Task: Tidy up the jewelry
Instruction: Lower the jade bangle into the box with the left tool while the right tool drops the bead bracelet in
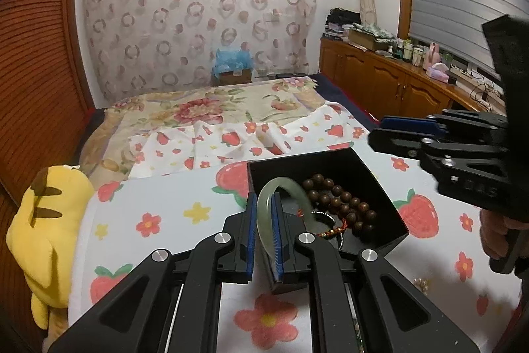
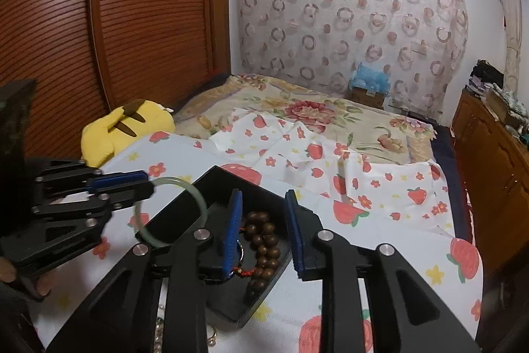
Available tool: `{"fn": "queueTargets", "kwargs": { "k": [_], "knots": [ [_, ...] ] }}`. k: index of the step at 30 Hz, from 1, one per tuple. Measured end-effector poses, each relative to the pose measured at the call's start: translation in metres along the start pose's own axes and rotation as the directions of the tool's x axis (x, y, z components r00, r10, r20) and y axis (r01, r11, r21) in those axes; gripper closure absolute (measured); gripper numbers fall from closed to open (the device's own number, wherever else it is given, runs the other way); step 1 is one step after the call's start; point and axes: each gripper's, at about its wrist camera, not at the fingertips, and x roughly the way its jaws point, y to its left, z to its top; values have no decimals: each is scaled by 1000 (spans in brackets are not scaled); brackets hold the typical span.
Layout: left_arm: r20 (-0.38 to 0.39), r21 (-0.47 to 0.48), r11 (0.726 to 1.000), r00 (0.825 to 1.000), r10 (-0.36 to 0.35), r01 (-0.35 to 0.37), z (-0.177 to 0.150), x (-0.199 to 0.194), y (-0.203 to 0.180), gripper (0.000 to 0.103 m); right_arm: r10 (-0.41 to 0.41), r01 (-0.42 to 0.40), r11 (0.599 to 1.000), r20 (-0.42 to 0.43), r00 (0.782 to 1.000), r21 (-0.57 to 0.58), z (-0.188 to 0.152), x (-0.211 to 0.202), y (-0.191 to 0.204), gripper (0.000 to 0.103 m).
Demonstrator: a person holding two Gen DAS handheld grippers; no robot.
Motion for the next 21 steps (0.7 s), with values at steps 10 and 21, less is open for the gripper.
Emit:
{"fn": "queueTargets", "kwargs": {
  "k": [10, 21],
  "knots": [
    [-21, 30, 1000, 1000, -3, 4, 17, 24, -22, 95, -20, 20, 1000, -20, 1000, -3, -33, -21, -15, 74],
    [-54, 18, 999, 997, -46, 47, 39, 50, -31, 95, -33, 36, 998, -56, 998, 54, -67, -21, -42, 74]
  ]
}}
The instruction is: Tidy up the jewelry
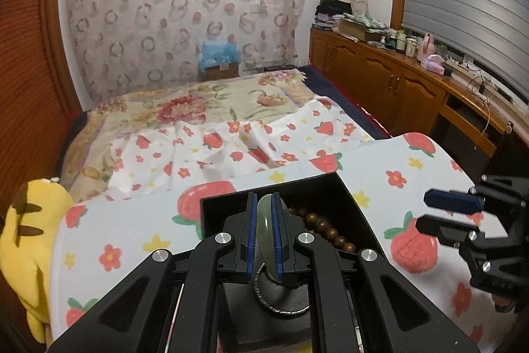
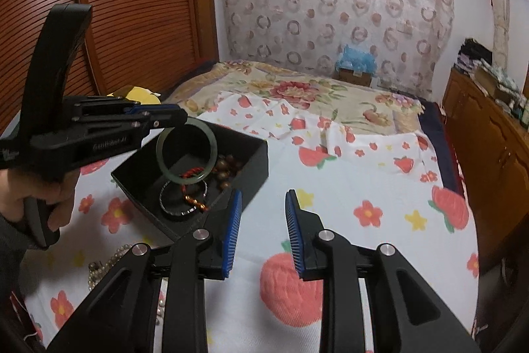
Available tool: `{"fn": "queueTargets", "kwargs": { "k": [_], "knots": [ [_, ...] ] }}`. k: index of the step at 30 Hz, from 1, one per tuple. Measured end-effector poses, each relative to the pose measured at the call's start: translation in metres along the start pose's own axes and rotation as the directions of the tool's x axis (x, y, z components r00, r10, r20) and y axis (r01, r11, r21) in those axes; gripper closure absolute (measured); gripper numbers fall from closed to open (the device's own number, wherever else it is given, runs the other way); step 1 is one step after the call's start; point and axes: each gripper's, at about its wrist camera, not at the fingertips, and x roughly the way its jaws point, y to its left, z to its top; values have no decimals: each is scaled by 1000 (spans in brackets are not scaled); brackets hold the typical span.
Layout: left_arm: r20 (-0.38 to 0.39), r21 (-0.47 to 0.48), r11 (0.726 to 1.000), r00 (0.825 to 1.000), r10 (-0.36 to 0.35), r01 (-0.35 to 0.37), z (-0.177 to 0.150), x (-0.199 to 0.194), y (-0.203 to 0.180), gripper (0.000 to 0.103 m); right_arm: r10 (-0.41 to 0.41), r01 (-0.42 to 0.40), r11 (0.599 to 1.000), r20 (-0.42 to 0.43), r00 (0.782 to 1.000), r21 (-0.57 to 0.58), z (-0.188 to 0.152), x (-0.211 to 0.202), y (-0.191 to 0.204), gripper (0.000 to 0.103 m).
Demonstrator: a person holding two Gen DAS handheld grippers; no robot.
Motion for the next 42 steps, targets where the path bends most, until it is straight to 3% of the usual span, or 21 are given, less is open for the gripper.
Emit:
{"fn": "queueTargets", "kwargs": {
  "k": [3, 5, 19, 32, 33, 35, 42],
  "knots": [
    [-15, -8, 1000, 1000, -23, 23, -2, 2, 2, 92, 4, -4, 1000, -9, 1000, 1, -6, 1, 2, 74],
    [-14, -8, 1000, 1000, -16, 16, -4, -1, 2, 77, 11, -11, 1000, -11, 1000, 0, -11, 1, 5, 74],
    [28, 80, 997, 1000, -4, 2, -45, -60, -9, 63, 87, -95, 992, -100, 991, -77, -58, -12, 41, 74],
    [-38, 68, 997, 999, -24, 26, -103, -79, -6, 63, 79, -106, 987, -208, 975, -123, -77, -1, 56, 74],
    [-41, 66, 997, 999, -27, 29, -106, -80, -5, 63, 65, -92, 988, -211, 975, -121, -76, 1, 56, 76],
    [-51, 62, 998, 998, -31, 34, -114, -83, -6, 63, 42, -68, 990, -214, 976, -120, -75, 2, 54, 88],
    [-82, 23, 997, 994, -70, 73, -138, -93, -3, 63, 27, -51, 991, -193, 981, -120, -77, 1, 51, 92]
  ]
}}
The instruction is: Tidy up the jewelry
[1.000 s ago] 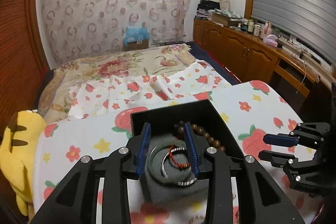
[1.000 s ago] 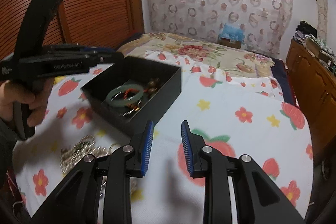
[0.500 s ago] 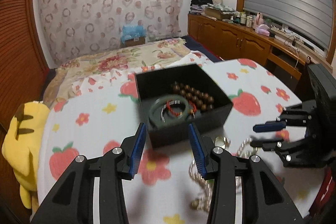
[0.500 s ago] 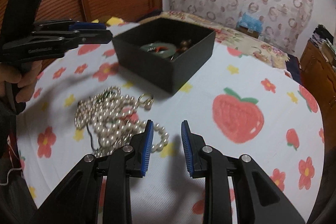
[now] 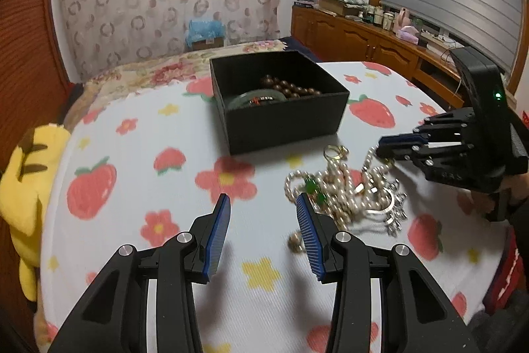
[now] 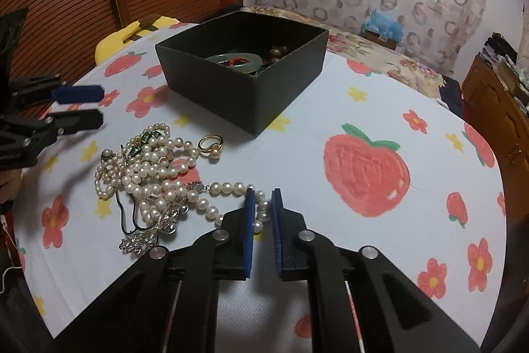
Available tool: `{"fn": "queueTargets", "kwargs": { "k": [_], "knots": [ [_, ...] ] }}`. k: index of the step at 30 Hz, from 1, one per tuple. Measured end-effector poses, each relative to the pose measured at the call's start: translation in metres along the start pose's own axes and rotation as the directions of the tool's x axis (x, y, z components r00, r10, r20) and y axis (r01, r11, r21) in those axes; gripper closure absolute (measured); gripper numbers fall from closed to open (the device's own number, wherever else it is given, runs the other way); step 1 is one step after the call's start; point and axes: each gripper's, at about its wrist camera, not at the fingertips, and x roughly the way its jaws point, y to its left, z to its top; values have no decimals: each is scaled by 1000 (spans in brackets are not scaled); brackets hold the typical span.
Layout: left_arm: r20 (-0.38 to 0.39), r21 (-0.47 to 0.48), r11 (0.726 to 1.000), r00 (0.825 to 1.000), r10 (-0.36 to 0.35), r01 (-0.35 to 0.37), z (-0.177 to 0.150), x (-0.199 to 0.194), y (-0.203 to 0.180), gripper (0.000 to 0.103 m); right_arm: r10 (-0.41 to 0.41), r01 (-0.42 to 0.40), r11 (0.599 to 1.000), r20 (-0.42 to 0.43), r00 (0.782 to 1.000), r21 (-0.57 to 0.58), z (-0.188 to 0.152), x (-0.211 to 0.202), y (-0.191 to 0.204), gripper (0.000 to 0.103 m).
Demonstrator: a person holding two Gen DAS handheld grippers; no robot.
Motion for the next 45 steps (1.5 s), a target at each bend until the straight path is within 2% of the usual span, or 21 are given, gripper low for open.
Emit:
{"fn": "queueTargets", "kwargs": {
  "k": [3, 7, 12, 14, 19, 21, 23, 24, 27, 36, 45],
  "knots": [
    [-16, -16, 999, 999, -35, 35, -8, -1, -3, 67, 4, -4, 1000, 2, 1000, 5, 0, 0, -1, 92],
    [-30, -11, 997, 997, -73, 73, -15, -1, -13, 77, 5, -5, 1000, 2, 1000, 6, 0, 0, -2, 92],
    [-47, 15, 996, 995, -90, 91, -15, 6, -29, 83, -4, 4, 1000, 3, 1000, -2, 0, -1, -1, 92],
    [-55, 35, 996, 995, -82, 84, -15, 9, -36, 87, -8, 8, 1000, 3, 1000, -4, 0, -1, -2, 92],
    [-62, 73, 997, 998, -15, 20, -13, 14, -40, 88, -9, 9, 1000, 4, 1000, -5, -1, -1, 0, 92],
    [-62, 70, 997, 998, -10, 15, -13, 15, -38, 89, -10, 10, 1000, 4, 1000, -6, 0, -1, -1, 92],
    [-65, 76, 997, 998, 1, 4, -14, 16, -37, 98, -11, 11, 1000, 4, 1000, -7, 0, -1, -2, 92],
    [-67, 82, 997, 998, 5, 1, -15, 17, -37, 99, -11, 11, 1000, 4, 1000, -5, 0, -1, -1, 92],
    [-53, 84, 996, 998, 16, -11, -17, 14, -36, 99, -12, 12, 1000, 4, 1000, -6, 0, 0, -1, 92],
    [36, 10, 999, 998, 45, -45, -6, -16, -10, 99, -4, 4, 1000, 4, 1000, 0, 0, 0, -1, 92],
    [116, -11, 997, 990, 78, -77, 12, -42, 4, 99, 1, -1, 1000, 2, 1000, 5, 0, 1, -1, 92]
  ]
}}
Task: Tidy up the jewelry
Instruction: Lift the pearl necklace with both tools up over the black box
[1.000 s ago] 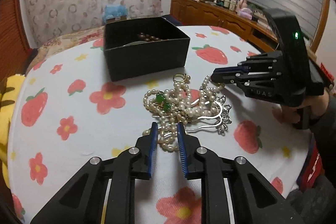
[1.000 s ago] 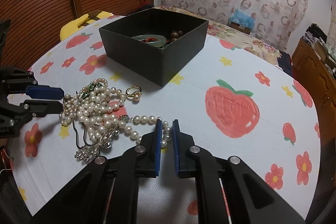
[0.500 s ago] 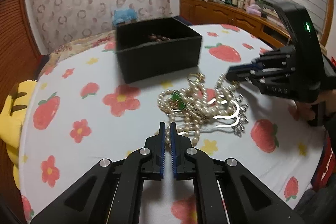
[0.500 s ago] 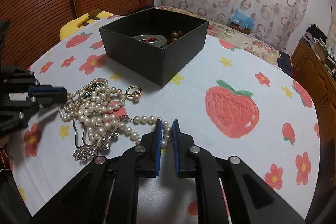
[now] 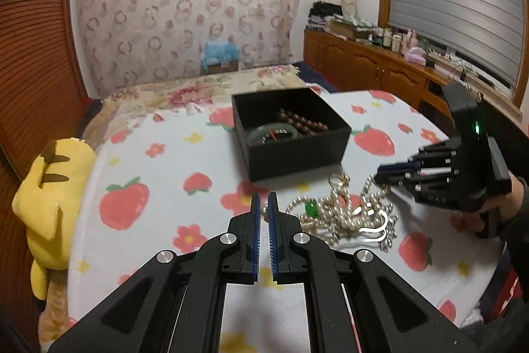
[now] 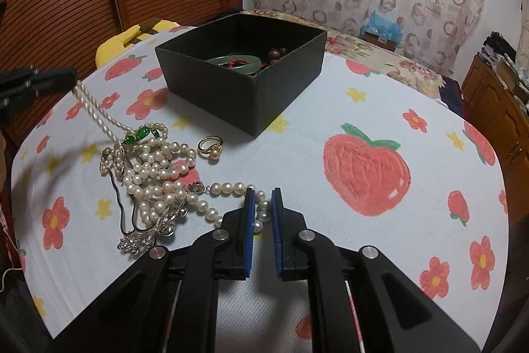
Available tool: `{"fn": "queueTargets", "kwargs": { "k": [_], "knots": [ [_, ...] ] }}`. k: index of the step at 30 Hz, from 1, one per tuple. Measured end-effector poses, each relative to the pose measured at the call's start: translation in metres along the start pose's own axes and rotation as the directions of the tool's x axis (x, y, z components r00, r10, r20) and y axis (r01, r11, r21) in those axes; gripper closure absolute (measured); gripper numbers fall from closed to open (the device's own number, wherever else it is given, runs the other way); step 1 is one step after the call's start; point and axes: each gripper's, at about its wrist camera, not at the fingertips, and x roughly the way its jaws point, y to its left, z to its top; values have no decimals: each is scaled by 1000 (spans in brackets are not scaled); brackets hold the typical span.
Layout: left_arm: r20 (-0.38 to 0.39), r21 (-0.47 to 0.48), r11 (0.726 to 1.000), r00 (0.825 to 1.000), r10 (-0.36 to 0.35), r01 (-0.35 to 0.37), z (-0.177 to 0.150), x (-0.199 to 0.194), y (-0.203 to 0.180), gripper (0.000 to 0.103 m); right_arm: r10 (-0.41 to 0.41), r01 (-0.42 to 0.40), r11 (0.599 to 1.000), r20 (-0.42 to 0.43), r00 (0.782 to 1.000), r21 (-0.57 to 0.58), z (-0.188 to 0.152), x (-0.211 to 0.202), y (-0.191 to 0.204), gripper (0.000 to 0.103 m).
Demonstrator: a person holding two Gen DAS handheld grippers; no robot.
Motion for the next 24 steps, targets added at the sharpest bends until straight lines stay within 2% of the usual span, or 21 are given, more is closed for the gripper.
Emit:
{"fn": "queueTargets", "kwargs": {
  "k": [5, 7, 14, 24],
  "knots": [
    [47, -6, 1000, 999, 21, -21, 16, -11, 7, 99, -10, 10, 1000, 0, 1000, -10, 0, 0, 2, 95],
    [60, -3, 1000, 998, 30, -30, 22, -15, 10, 99, -44, 44, 999, 7, 999, -14, 1, -1, 1, 95],
    [98, -1, 999, 994, 42, -42, 39, -24, 15, 99, -76, 73, 997, 112, 991, 35, 22, -35, -14, 95],
    [139, 42, 998, 989, 45, -51, 63, -32, 2, 99, -68, 73, 997, 262, 963, -8, 61, -94, 0, 95]
  ]
}}
